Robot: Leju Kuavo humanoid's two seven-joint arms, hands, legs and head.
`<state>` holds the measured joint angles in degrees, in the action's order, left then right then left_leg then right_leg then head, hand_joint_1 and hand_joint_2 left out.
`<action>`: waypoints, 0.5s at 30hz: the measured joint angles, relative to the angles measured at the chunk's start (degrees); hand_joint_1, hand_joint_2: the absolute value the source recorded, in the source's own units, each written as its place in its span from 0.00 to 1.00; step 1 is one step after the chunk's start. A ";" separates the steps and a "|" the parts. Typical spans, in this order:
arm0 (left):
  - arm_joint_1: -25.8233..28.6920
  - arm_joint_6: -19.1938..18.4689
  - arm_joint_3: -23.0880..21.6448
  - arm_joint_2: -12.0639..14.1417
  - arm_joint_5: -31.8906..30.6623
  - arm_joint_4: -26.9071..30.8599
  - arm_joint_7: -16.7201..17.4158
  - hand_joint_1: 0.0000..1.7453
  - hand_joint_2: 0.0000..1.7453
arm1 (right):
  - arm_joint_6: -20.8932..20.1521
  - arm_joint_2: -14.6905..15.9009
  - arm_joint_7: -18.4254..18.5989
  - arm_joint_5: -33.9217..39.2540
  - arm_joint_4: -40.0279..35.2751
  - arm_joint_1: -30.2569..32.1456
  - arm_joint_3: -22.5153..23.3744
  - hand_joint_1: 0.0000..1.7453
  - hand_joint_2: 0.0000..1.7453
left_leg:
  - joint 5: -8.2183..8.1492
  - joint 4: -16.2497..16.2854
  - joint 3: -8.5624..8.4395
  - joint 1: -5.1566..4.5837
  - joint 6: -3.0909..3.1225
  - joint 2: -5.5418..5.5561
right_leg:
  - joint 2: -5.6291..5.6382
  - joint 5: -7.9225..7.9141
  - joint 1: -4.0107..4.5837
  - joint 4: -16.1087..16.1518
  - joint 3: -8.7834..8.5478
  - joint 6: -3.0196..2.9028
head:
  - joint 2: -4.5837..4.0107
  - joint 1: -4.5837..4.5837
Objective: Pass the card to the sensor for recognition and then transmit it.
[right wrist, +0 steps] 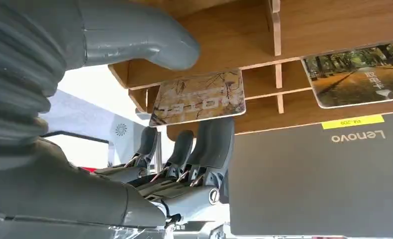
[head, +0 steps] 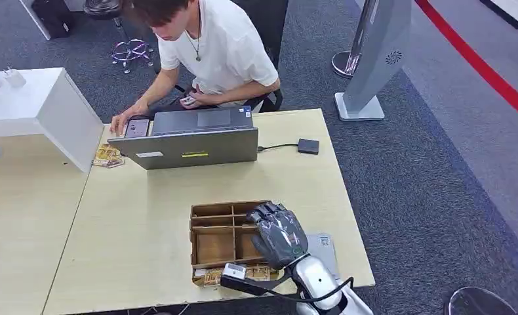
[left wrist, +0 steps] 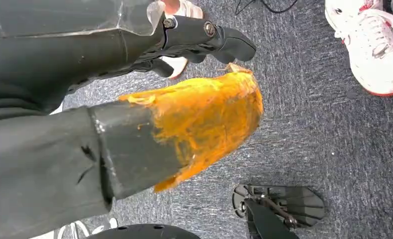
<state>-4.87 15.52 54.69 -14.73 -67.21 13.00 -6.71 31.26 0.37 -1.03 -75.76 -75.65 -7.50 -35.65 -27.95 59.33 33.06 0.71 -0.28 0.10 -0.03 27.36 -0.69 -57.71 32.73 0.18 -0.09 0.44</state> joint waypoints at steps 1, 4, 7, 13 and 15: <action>0.00 0.00 0.00 0.00 -0.02 0.00 0.00 0.00 0.00 | -0.02 0.00 0.02 0.00 -0.02 -0.03 0.04 0.52 1.00 | 0.00 0.00 0.00 0.00 0.00 0.00 | 0.00 0.00 0.00 0.00 0.00 0.00 | 0.00 0.00; 0.00 -0.04 0.00 0.00 -0.13 0.00 0.00 0.00 0.00 | -0.07 0.00 0.02 0.00 0.00 -0.12 0.07 0.52 1.00 | 0.00 0.00 0.00 0.00 0.00 0.00 | 0.00 0.00 0.00 0.00 0.00 0.00 | 0.00 0.00; 0.00 -0.05 -0.02 0.00 -0.15 0.00 0.00 0.00 0.00 | -0.09 -0.02 0.02 0.00 0.00 -0.22 0.07 0.55 1.00 | 0.00 0.00 0.00 0.00 0.00 0.00 | 0.00 0.00 0.00 0.00 0.00 0.00 | 0.00 0.00; -0.01 -0.05 -0.02 0.00 -0.15 0.00 0.00 0.00 0.00 | -0.35 -0.24 0.02 0.00 0.55 -0.70 0.11 0.64 1.00 | 0.00 0.00 0.00 0.00 0.00 0.00 | 0.00 0.00 0.00 0.00 0.00 0.00 | 0.00 0.00; 0.00 -0.06 -0.02 0.00 -0.15 0.00 0.00 0.00 0.00 | -0.35 -0.28 0.02 0.02 0.70 -0.82 0.11 0.72 1.00 | 0.00 0.00 0.00 0.00 0.00 0.00 | 0.00 0.00 0.00 0.00 0.00 0.00 | 0.00 0.00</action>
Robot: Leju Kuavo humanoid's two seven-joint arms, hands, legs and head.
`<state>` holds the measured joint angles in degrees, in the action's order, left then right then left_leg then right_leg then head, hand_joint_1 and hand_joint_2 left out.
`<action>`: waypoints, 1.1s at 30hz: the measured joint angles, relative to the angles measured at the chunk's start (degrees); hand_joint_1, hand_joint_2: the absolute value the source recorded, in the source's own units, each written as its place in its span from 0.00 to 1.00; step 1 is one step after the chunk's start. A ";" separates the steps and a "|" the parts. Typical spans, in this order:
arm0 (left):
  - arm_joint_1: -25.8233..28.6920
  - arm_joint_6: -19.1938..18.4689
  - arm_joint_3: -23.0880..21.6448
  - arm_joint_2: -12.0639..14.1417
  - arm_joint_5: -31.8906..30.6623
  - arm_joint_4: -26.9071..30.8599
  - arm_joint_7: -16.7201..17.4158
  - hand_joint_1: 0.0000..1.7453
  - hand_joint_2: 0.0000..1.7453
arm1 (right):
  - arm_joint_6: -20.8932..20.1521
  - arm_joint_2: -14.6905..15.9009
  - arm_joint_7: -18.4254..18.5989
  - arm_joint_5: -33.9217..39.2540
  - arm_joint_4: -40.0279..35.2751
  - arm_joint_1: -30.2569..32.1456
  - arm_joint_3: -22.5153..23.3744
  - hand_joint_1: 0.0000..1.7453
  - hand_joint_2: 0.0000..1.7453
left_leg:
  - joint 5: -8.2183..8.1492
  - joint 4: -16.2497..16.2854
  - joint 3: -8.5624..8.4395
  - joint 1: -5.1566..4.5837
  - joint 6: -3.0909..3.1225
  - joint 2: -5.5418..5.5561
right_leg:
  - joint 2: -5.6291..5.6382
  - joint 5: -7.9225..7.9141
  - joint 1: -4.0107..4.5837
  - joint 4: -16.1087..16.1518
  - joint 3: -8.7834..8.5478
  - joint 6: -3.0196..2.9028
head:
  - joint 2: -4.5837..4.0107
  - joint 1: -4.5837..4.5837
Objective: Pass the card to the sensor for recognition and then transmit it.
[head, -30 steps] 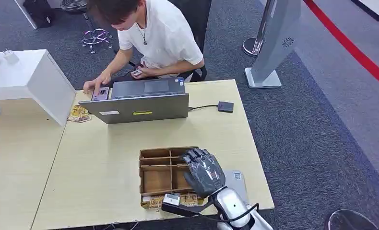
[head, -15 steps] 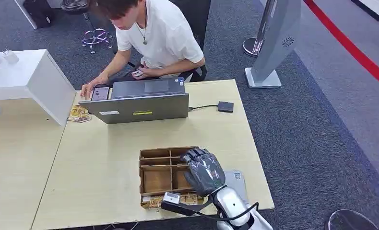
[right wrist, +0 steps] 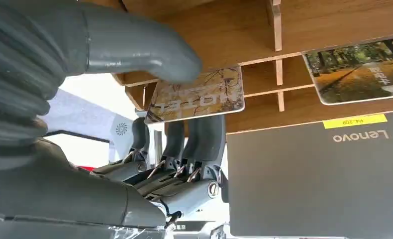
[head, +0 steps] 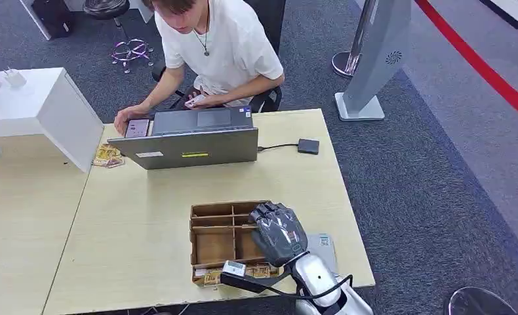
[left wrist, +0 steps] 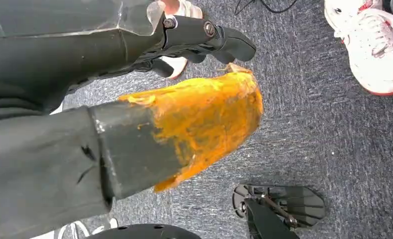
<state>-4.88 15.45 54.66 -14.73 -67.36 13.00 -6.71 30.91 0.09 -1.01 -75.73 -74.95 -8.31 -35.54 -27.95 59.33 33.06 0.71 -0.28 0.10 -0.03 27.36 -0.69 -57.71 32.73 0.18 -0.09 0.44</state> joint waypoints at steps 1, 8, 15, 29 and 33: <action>0.00 0.02 0.00 0.00 0.00 0.00 0.00 0.00 0.00 | 0.00 -0.02 0.00 0.00 0.13 -0.05 0.00 0.75 1.00 | 0.00 0.00 0.00 0.00 0.00 0.00 | 0.00 0.00 0.00 0.00 0.00 0.00 | 0.00 0.00; -0.01 0.02 -0.02 -0.02 0.00 0.00 0.00 0.00 0.00 | -0.15 -0.24 0.33 0.20 0.39 -0.24 0.00 1.00 1.00 | 0.00 0.00 0.00 0.00 0.00 0.00 | 0.00 0.00 0.00 0.00 0.00 0.00 | 0.00 0.02; -0.01 0.02 -0.02 -0.02 0.00 0.00 0.00 0.00 0.00 | 0.42 -0.37 0.39 0.26 0.39 -0.30 0.07 1.00 1.00 | 0.00 0.00 0.00 0.00 0.00 0.00 | 0.00 0.00 0.00 0.00 0.00 0.00 | 0.00 0.00; 0.02 0.15 -0.02 -0.02 0.09 0.00 -0.02 0.00 0.00 | 2.71 -0.35 -0.28 -0.07 -2.97 1.04 0.57 1.00 1.00 | 0.00 0.00 0.00 0.00 0.00 0.00 | 0.00 0.00 0.00 0.00 0.01 0.00 | 0.00 0.02; 0.05 0.17 -0.02 0.00 0.24 0.00 -0.20 0.00 0.00 | 3.30 -0.35 -0.44 -0.24 -5.49 1.85 0.74 1.00 1.00 | 0.00 0.00 0.00 0.00 0.00 -0.01 | 0.00 0.00 0.00 0.00 0.02 0.00 | 0.00 0.00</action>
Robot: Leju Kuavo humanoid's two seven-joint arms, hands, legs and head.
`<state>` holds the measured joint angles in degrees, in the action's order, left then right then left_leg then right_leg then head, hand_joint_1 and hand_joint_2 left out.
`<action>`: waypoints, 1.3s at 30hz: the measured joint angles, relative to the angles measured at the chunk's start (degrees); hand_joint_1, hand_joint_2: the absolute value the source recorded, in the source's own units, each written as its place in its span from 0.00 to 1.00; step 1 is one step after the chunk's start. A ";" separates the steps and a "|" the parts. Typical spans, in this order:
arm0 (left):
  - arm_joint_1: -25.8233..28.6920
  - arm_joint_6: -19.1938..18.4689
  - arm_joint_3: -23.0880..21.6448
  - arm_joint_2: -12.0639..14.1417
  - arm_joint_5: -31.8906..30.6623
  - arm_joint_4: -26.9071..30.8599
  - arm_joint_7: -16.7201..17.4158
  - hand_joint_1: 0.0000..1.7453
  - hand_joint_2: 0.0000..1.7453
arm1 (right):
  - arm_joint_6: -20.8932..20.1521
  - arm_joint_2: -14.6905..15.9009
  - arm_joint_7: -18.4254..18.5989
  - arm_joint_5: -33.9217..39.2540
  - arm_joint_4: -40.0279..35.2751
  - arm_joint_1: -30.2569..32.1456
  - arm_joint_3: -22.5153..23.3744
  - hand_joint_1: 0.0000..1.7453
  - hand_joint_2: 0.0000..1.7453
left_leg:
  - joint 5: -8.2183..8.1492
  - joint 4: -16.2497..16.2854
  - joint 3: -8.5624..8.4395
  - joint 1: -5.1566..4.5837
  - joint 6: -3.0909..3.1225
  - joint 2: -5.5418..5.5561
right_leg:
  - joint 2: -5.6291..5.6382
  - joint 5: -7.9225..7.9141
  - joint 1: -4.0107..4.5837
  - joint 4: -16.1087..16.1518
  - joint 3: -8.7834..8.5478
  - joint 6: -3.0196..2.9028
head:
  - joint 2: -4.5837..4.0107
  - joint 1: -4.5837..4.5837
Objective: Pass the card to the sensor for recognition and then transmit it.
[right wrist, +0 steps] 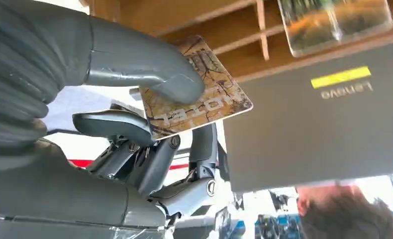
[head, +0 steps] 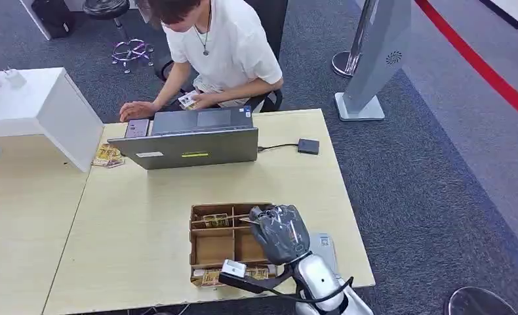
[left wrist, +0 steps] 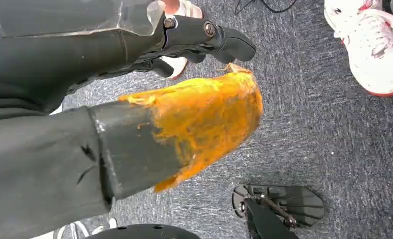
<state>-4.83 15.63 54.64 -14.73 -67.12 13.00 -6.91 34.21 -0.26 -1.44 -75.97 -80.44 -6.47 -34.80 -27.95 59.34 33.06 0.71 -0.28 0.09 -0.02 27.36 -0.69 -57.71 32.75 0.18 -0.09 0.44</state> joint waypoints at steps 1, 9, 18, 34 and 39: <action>-0.01 0.02 0.00 0.00 0.13 0.00 -0.09 0.00 0.00 | 0.15 0.00 0.00 -0.09 -0.74 0.17 0.11 1.00 1.00 | 0.00 0.00 0.00 0.00 0.00 0.00 | 0.00 0.00 0.00 0.00 0.00 0.00 | 0.00 0.00; 0.04 0.20 0.00 0.02 0.37 0.00 -0.46 0.00 0.00 | 1.18 0.33 -0.11 -0.28 -6.49 1.56 0.52 1.00 1.00 | 0.00 0.00 0.00 0.00 0.00 0.00 | 0.00 0.00 0.00 0.00 0.00 0.00 | 0.00 0.00; 0.05 0.46 0.00 0.04 0.61 0.00 -0.68 0.00 0.00 | 1.66 0.83 -0.70 0.98 -11.80 1.86 2.06 1.00 1.00 | 0.00 0.00 0.01 0.00 0.00 0.00 | 0.00 0.00 0.00 0.00 0.00 0.00 | 0.00 0.00; -0.11 0.33 0.00 -0.04 -0.92 0.00 -0.28 0.00 0.00 | 0.61 0.44 -0.48 -0.04 -9.40 -5.80 3.50 1.00 1.00 | 0.02 0.00 0.01 0.00 -0.02 0.01 | 0.00 -0.01 0.00 -0.01 0.00 0.00 | 0.00 0.00; -0.28 0.33 0.00 -0.22 -0.96 0.00 -0.15 0.00 0.00 | 0.66 -0.20 0.48 -1.88 -7.58 -7.82 3.91 1.00 1.00 | 0.02 0.00 0.02 0.00 -0.02 0.01 | 0.00 -0.01 0.00 -0.01 0.00 0.00 | 0.00 0.00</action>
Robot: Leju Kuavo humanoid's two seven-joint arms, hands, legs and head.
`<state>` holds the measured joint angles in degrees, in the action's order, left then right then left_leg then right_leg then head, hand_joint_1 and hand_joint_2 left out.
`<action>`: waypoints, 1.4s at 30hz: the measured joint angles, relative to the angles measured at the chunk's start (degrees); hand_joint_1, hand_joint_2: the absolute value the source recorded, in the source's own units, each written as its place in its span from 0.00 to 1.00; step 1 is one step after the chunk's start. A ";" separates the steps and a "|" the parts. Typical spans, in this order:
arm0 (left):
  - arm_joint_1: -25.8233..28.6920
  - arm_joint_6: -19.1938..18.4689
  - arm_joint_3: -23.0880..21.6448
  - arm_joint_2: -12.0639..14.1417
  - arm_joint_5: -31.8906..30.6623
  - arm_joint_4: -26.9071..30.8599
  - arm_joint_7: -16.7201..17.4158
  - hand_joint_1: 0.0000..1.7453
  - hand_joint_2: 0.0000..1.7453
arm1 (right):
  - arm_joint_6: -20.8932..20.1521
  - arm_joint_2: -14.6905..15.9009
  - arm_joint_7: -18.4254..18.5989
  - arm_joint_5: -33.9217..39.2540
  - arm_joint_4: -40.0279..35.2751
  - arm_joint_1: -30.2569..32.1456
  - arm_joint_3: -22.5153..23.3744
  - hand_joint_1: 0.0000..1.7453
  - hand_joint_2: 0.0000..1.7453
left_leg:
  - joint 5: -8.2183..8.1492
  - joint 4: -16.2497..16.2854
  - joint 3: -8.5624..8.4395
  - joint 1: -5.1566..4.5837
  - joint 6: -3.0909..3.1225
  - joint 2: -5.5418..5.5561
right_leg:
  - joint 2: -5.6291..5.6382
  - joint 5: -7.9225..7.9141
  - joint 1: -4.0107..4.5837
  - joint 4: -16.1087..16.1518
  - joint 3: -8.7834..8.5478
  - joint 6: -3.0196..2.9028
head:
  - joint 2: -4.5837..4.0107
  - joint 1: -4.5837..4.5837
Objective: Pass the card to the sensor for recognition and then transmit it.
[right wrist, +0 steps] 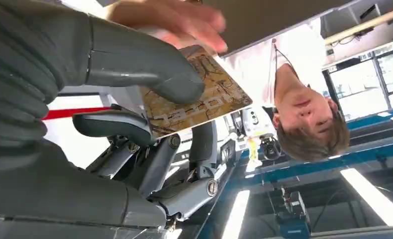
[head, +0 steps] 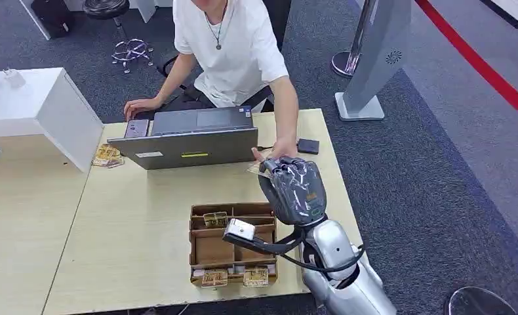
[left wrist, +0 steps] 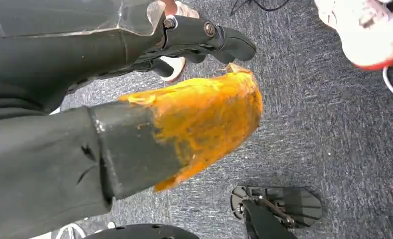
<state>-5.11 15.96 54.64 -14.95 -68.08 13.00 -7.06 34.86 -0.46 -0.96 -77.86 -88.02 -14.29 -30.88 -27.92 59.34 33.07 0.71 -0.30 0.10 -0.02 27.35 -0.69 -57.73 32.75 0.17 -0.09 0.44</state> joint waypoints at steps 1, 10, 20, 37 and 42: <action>-0.02 0.02 0.00 -0.02 0.00 0.00 0.00 0.00 0.00 | 0.00 -0.13 0.39 -0.53 0.37 -0.29 0.09 1.00 1.00 | 0.00 0.00 0.00 0.00 0.00 0.00 | 0.00 0.00 0.00 0.00 0.00 0.00 | 0.00 0.00; -0.06 0.04 0.00 -0.02 0.02 0.00 0.00 0.00 0.00 | 0.17 -0.44 2.64 -3.06 3.45 -1.38 1.29 0.42 1.00 | 0.00 0.00 0.01 0.00 0.00 0.00 | 0.00 0.00 0.00 0.00 0.00 0.00 | 0.00 0.00; -0.10 0.11 0.00 -0.02 0.11 0.00 0.37 0.00 0.00 | -0.33 -0.92 4.63 -3.49 4.96 -1.28 2.82 0.00 1.00 | 0.00 0.00 0.01 0.00 0.00 0.00 | 0.00 0.00 0.00 0.00 0.02 0.00 | 0.00 0.00; 0.19 1.07 0.00 -0.02 1.95 0.00 -0.70 0.00 0.00 | 2.14 -1.05 -3.13 15.62 -3.24 5.86 6.80 0.00 1.00 | -0.01 0.00 0.04 0.00 0.00 0.01 | -0.01 0.01 0.00 0.00 0.07 0.00 | 0.00 0.00; 0.34 1.55 0.11 0.02 2.27 0.00 -0.81 0.00 0.00 | 1.29 -1.03 -7.64 24.47 -7.23 8.99 8.08 0.00 0.00 | -0.01 0.00 0.05 0.00 0.00 0.01 | -0.01 0.01 0.00 0.00 0.08 0.00 | 0.00 0.00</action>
<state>-4.77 17.51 54.75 -14.93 -65.81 13.00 -7.87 36.15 -1.49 -8.60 -53.39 -95.25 -5.29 -22.80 -27.93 59.34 33.12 0.71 -0.31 0.11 -0.03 27.36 -0.70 -57.72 32.83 0.18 -0.09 0.44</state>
